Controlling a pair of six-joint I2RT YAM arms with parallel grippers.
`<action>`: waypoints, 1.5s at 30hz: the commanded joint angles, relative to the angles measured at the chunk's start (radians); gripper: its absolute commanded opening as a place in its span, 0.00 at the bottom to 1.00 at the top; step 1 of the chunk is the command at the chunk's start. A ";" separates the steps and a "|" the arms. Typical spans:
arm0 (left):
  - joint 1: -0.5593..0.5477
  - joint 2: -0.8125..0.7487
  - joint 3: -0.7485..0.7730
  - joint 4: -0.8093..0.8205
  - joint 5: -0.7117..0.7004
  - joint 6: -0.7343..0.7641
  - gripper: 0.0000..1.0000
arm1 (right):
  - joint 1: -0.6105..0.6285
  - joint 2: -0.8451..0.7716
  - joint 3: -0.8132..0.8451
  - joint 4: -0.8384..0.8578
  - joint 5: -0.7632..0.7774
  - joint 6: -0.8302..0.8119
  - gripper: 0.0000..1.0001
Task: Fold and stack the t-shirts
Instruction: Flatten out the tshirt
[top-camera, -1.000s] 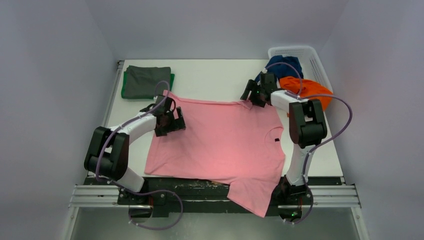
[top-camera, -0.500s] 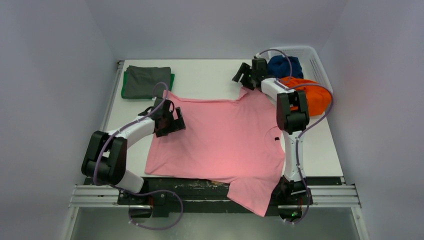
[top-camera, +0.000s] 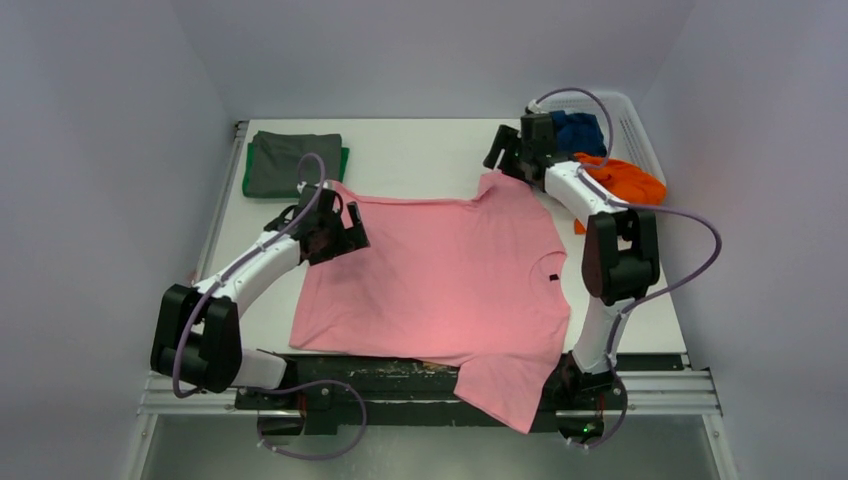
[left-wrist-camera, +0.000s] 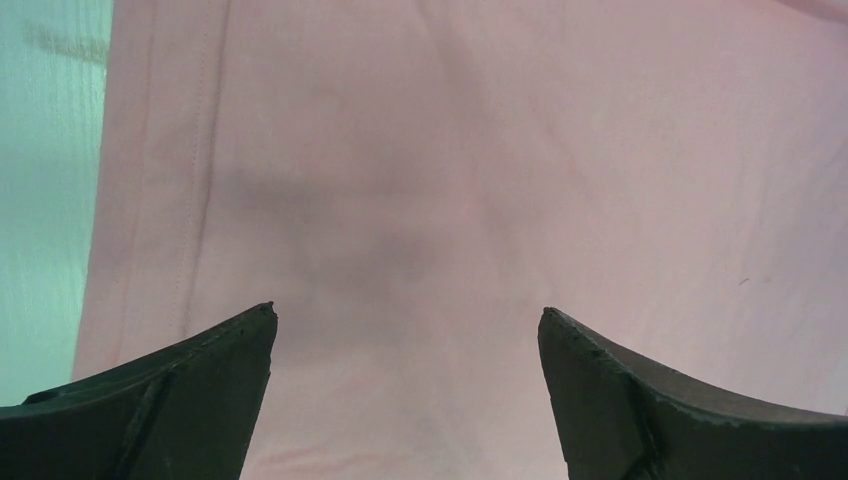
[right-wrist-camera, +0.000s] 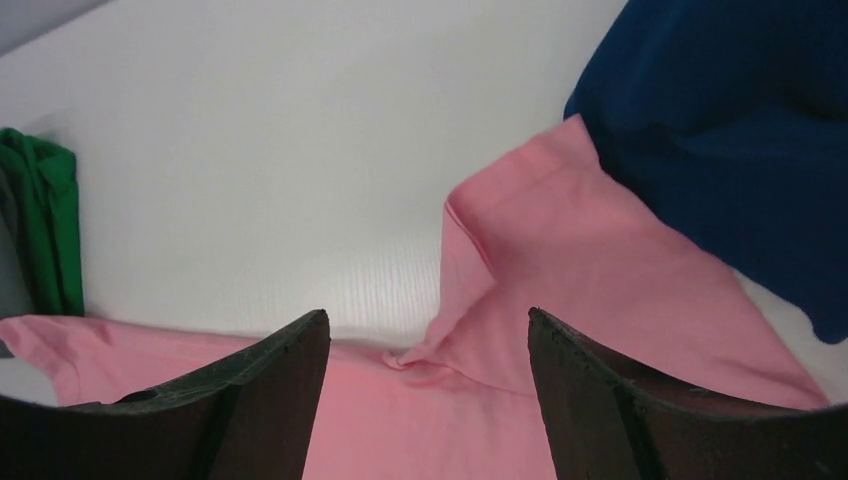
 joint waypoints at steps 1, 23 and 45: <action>0.000 -0.047 0.066 -0.031 -0.017 -0.001 1.00 | 0.060 0.046 -0.077 -0.024 -0.031 -0.015 0.72; 0.000 0.195 0.282 -0.051 -0.020 0.021 1.00 | 0.108 -0.016 -0.073 -0.119 0.200 -0.022 0.72; 0.040 0.804 0.849 -0.250 0.102 0.066 1.00 | 0.037 0.310 0.128 -0.308 0.160 -0.040 0.73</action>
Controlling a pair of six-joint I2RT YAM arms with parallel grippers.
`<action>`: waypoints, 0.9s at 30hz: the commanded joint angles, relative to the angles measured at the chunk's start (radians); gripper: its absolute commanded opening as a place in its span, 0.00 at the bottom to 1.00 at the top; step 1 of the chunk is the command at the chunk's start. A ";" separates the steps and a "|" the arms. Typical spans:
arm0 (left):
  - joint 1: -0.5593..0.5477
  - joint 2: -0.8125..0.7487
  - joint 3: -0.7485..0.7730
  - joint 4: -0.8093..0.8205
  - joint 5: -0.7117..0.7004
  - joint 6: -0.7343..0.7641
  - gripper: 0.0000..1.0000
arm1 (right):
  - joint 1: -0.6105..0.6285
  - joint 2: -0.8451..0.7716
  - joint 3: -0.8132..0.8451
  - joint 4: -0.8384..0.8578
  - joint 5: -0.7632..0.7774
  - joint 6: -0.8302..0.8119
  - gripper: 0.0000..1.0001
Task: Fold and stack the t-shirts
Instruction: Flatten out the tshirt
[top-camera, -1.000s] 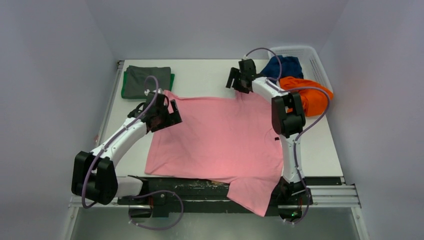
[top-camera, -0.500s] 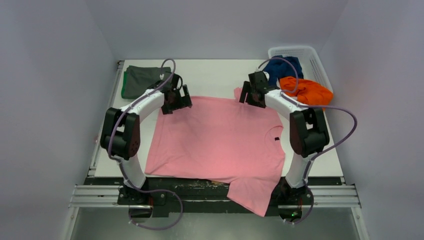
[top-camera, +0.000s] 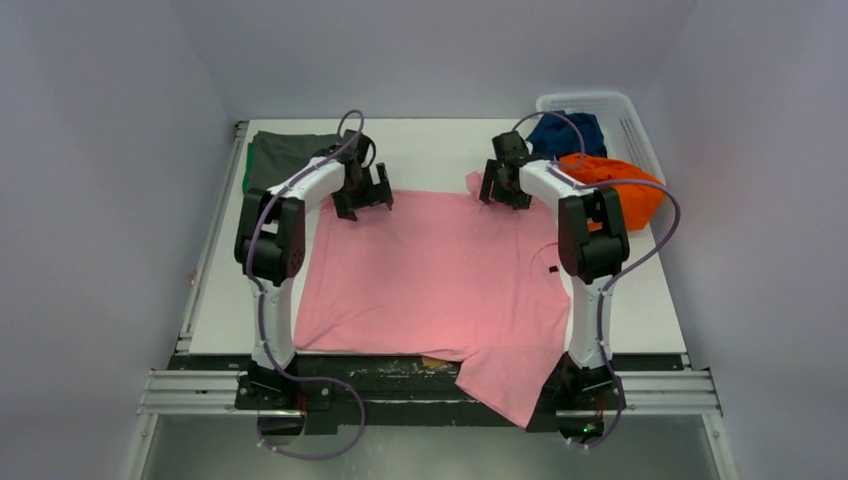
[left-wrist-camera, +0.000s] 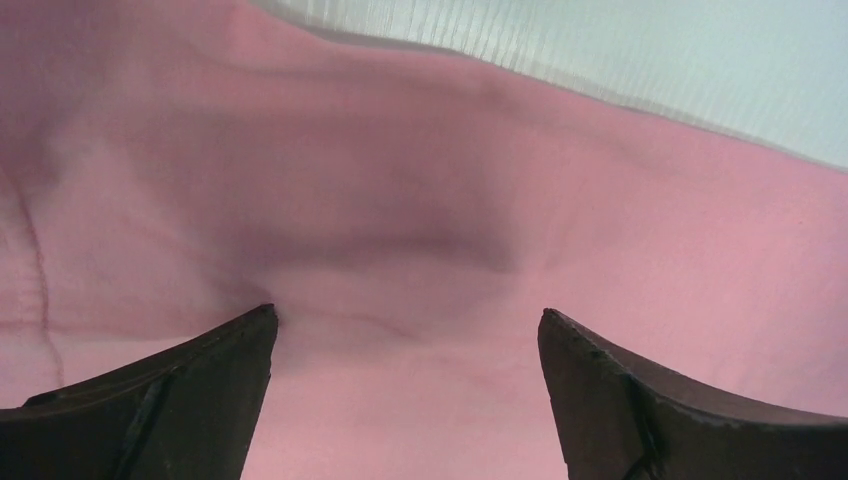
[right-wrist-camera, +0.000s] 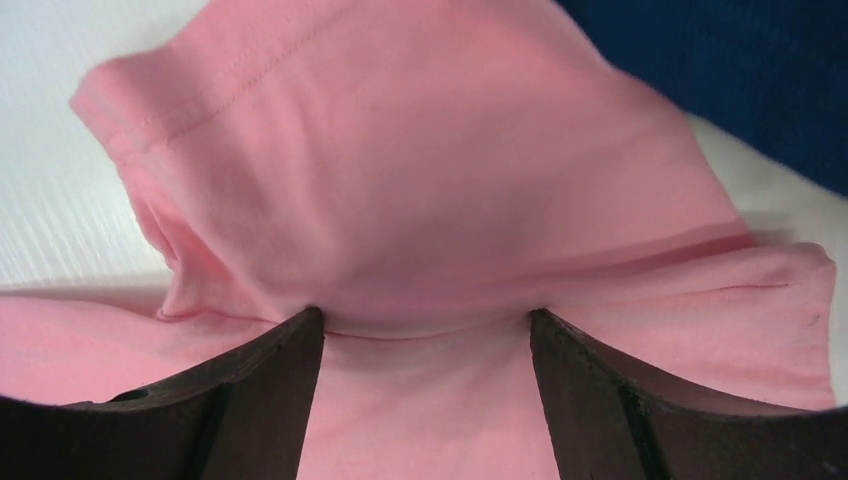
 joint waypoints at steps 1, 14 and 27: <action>0.035 0.102 0.132 -0.036 0.092 0.016 0.99 | -0.037 0.138 0.100 -0.037 -0.080 0.004 0.73; 0.084 0.417 0.673 -0.141 0.192 -0.024 1.00 | -0.125 0.328 0.413 -0.071 -0.188 0.009 0.73; 0.088 0.118 0.513 -0.152 0.027 0.075 1.00 | -0.097 0.073 0.308 -0.005 -0.156 -0.118 0.73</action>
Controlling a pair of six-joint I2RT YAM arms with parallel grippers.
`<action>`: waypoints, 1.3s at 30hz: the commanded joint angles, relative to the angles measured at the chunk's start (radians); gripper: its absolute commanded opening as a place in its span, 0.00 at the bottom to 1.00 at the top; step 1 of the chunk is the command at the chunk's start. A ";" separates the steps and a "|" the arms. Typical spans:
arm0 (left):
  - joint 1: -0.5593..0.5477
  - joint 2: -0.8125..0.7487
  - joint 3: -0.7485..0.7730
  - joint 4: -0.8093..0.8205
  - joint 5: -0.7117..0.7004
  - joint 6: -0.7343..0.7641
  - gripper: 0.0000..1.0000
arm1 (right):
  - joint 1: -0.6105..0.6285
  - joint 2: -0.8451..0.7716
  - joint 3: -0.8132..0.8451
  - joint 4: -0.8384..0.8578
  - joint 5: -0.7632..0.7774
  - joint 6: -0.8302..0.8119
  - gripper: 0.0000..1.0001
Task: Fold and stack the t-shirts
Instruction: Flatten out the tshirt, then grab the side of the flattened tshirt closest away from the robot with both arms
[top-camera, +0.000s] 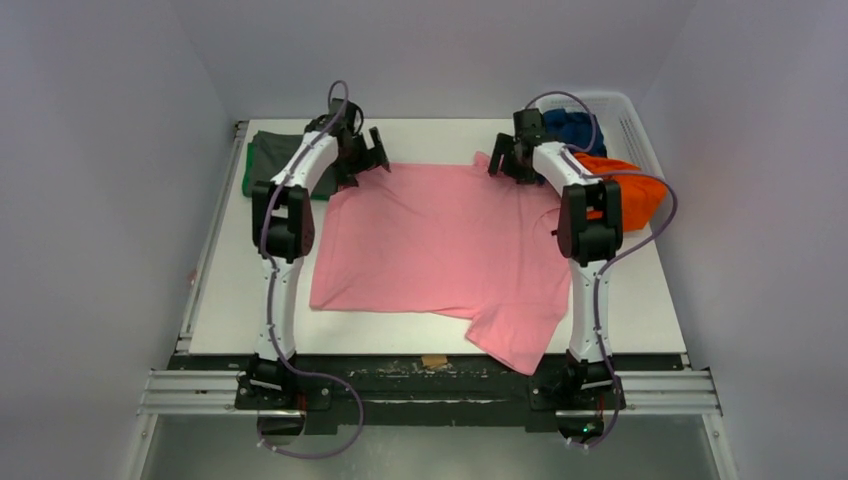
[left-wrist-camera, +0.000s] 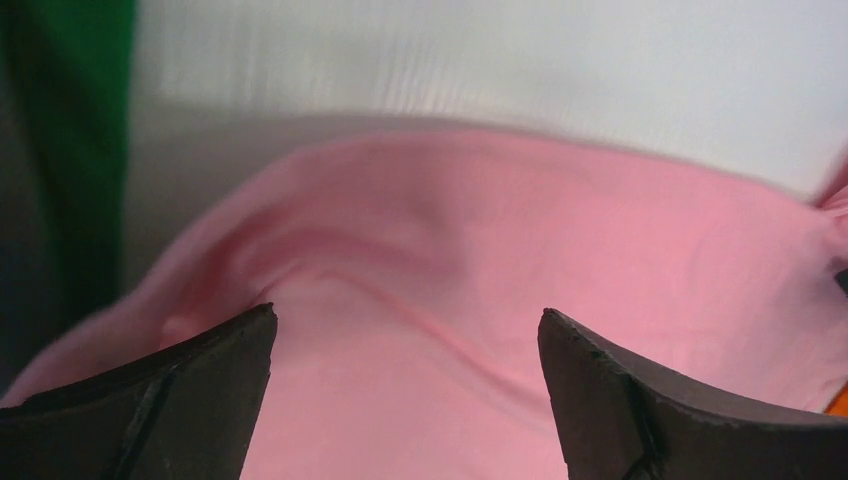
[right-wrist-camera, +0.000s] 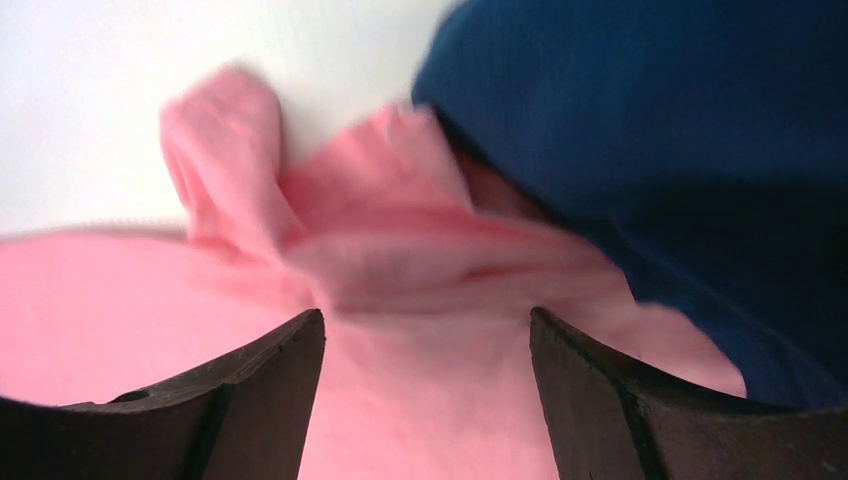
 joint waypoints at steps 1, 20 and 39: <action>-0.019 -0.355 -0.235 -0.011 -0.189 0.082 1.00 | 0.036 -0.230 -0.170 0.055 0.039 -0.068 0.73; -0.066 -1.404 -1.668 0.064 -0.435 -0.239 0.88 | 0.110 -1.034 -1.112 0.214 0.152 0.115 0.74; -0.076 -1.244 -1.650 0.159 -0.407 -0.327 0.44 | 0.110 -1.106 -1.148 0.193 0.144 0.113 0.74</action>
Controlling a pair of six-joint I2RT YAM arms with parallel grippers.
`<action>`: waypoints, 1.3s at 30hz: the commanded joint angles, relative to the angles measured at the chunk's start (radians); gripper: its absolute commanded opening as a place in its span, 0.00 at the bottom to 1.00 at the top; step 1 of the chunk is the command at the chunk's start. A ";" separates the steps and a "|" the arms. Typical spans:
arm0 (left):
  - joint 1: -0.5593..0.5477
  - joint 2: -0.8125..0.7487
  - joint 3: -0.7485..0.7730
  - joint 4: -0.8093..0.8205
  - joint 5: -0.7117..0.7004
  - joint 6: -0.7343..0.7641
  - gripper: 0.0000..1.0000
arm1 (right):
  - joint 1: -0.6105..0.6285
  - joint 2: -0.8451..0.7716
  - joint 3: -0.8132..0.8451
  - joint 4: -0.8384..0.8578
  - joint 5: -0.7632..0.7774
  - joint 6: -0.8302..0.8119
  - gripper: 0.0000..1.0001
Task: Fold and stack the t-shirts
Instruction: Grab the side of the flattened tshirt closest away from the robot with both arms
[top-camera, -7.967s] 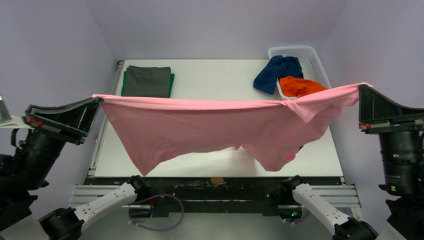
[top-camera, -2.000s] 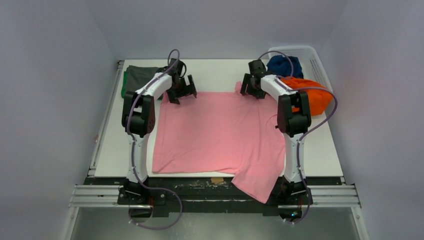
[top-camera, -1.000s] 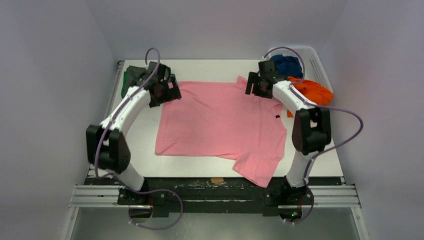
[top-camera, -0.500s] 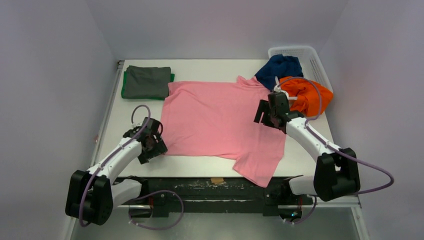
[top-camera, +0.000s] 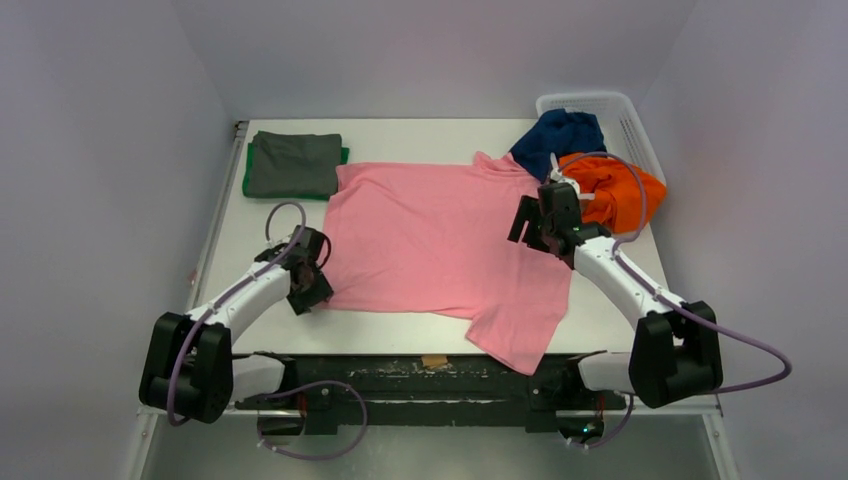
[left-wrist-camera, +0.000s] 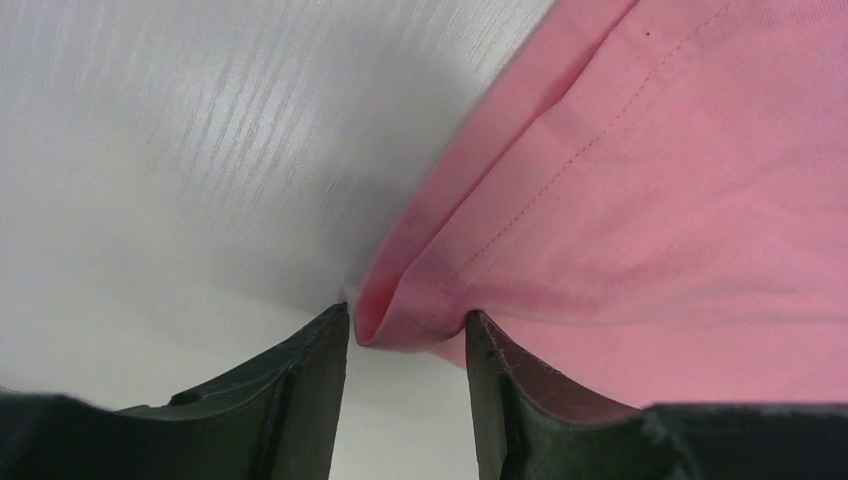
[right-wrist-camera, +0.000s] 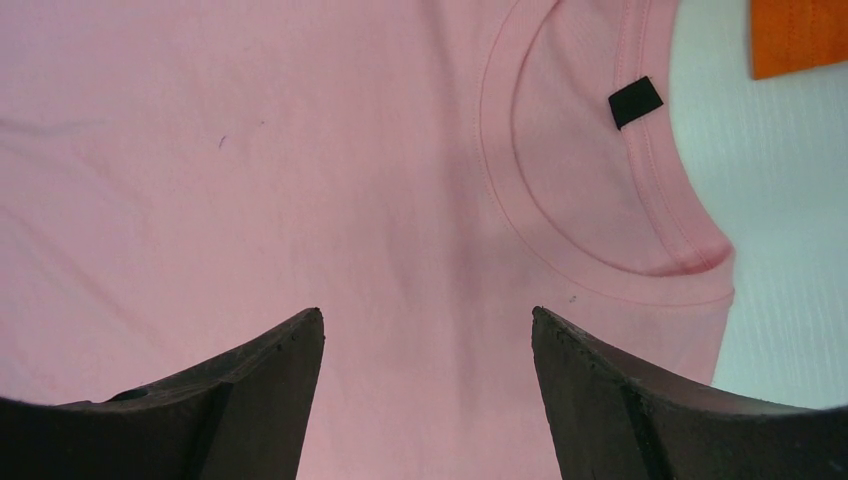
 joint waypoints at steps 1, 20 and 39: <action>-0.010 0.025 0.018 0.047 0.001 -0.052 0.39 | -0.001 -0.044 -0.004 0.021 0.010 0.010 0.74; -0.013 -0.014 -0.003 0.072 0.027 -0.002 0.00 | 0.257 -0.143 -0.060 -0.401 0.099 0.159 0.69; -0.013 -0.019 -0.004 0.091 0.029 0.010 0.00 | 0.241 0.148 -0.177 -0.163 0.022 0.242 0.63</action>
